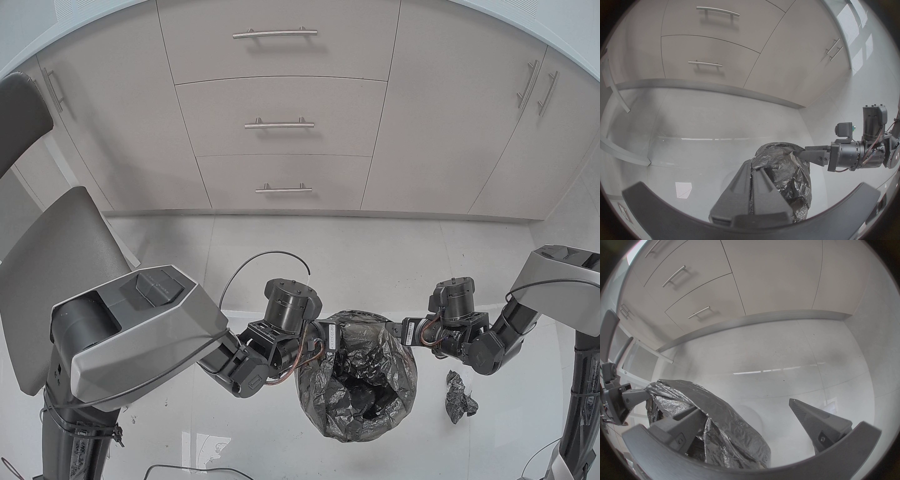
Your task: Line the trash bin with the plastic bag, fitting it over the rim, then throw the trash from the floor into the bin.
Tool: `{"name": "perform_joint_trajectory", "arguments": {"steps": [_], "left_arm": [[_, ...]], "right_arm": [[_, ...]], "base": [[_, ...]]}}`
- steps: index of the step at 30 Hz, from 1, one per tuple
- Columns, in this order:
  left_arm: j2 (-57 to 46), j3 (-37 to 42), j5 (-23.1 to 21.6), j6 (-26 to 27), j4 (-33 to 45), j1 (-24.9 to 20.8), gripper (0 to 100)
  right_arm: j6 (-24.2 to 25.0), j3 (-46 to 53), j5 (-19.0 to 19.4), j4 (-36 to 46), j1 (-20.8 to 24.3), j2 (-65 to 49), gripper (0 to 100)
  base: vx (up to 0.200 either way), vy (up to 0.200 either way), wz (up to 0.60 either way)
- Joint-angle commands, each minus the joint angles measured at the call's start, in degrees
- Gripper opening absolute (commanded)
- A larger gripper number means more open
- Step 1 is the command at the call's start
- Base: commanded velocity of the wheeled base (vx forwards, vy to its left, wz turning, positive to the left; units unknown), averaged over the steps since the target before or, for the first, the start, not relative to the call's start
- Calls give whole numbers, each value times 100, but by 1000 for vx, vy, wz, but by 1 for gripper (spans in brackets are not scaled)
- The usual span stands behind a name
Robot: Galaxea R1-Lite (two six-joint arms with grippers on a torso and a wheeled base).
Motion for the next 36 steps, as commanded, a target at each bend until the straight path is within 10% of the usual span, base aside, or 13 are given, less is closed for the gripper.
{"name": "perform_joint_trajectory", "arguments": {"steps": [1,8,9,36], "left_arm": [[-8,19,1,-10,9,-25,0],[18,-25,63,149,123,-60,0],[18,-25,63,149,123,-60,100],[484,-192,388,570,211,432,100]], "right_arm": [[3,-35,5,-3,0,-35,100],[3,-26,23,-3,0,-61,100],[3,-35,23,-3,0,-52,100],[12,-202,58,6,35,141,100]], "base": [[0,0,0],[0,0,0],[0,0,0],[0,0,0]]}}
